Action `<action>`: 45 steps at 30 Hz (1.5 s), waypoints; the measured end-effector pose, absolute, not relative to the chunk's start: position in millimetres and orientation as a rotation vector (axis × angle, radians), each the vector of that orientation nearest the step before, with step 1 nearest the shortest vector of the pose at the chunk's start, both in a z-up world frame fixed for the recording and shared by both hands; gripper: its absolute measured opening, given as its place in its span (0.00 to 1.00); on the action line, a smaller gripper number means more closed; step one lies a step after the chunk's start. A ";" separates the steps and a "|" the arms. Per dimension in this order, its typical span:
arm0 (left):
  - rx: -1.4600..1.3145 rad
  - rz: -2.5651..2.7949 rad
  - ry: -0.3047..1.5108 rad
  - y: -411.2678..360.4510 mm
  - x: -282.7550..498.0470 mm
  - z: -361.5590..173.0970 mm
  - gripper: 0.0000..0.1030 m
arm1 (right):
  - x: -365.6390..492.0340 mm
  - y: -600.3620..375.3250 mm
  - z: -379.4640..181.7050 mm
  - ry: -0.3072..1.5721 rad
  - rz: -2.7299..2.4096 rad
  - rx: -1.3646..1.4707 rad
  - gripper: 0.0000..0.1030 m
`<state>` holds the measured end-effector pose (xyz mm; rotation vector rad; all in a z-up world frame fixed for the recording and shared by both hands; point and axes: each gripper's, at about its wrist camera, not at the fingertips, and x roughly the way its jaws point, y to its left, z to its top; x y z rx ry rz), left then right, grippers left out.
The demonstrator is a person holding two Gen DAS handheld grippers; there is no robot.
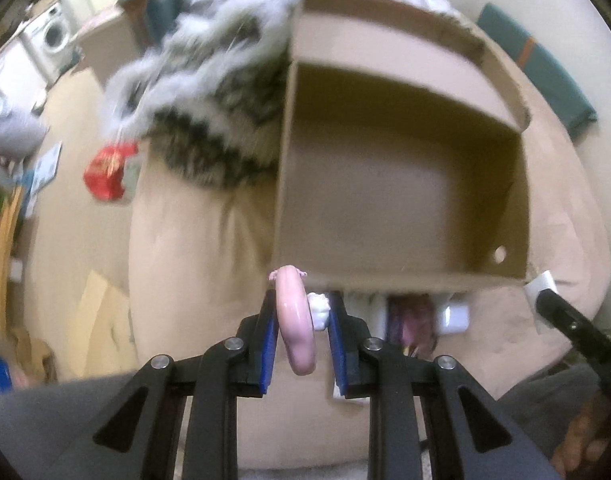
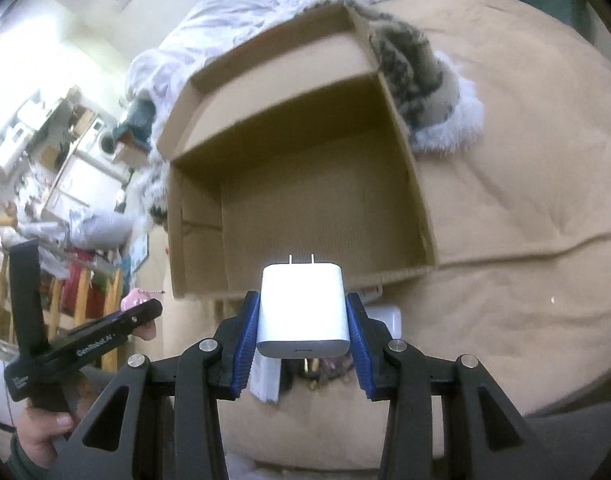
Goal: Organize rigid objects
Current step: 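Carry the keychain and charger into the box and open both tools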
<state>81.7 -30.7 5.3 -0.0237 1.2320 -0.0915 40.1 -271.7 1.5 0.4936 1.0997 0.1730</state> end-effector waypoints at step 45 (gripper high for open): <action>0.059 -0.110 1.236 -78.0 175.1 -93.8 0.21 | 191.4 -222.8 -92.2 1.209 0.148 0.284 0.43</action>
